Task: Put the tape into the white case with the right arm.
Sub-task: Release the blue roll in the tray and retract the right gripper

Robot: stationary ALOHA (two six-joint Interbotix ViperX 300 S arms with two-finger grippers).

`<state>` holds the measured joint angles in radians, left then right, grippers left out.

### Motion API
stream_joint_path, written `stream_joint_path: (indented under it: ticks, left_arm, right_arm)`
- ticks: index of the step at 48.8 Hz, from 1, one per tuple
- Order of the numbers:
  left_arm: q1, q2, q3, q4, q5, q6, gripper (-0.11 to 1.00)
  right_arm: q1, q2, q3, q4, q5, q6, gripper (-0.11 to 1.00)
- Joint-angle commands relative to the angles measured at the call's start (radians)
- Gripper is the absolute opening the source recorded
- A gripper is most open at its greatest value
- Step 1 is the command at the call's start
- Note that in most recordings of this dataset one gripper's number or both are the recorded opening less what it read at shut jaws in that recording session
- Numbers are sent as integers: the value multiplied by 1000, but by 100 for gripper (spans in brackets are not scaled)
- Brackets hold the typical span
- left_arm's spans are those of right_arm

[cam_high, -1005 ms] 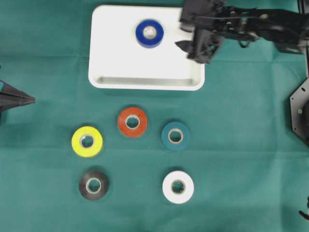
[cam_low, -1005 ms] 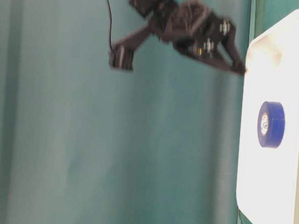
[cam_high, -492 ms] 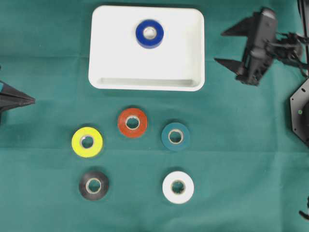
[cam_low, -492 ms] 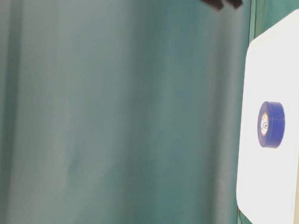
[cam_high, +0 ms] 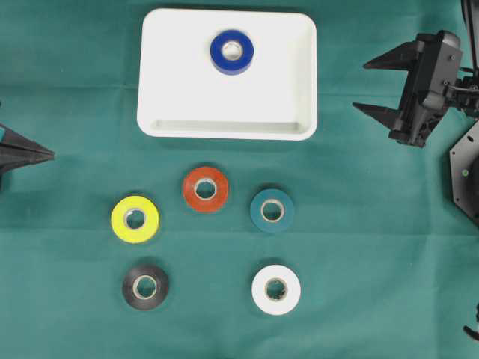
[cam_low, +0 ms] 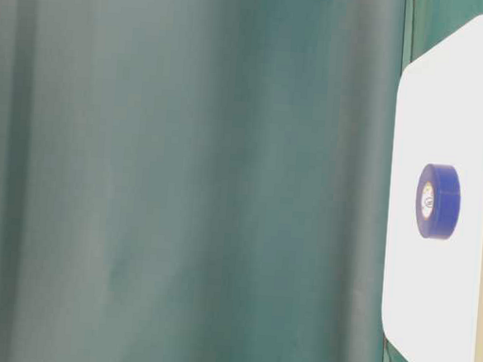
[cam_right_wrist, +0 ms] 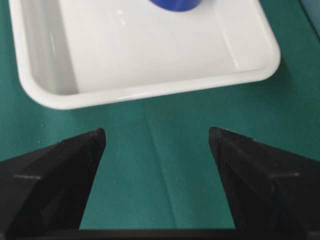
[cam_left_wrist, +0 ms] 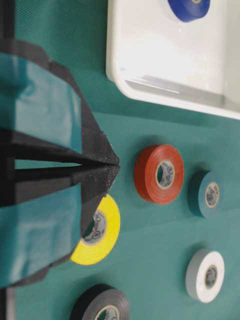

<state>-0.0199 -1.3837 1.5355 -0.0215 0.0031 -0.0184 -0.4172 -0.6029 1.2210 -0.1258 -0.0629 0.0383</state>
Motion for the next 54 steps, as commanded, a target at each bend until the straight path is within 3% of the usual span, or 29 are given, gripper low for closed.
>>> stream_joint_path:
  ticks: [1,26,54]
  left_arm:
    - [-2,8,-12,-2,-9,2,0]
    - [-2,8,-12,-2,-9,2,0]
    - [-2,8,-12,-2,-9,0,0]
  right_arm:
    - [31,0,-14,2,-11,0,52]
    - [313,2,23,2,-9,2,52]
    - [351,57,-6,2,-41,2,52]
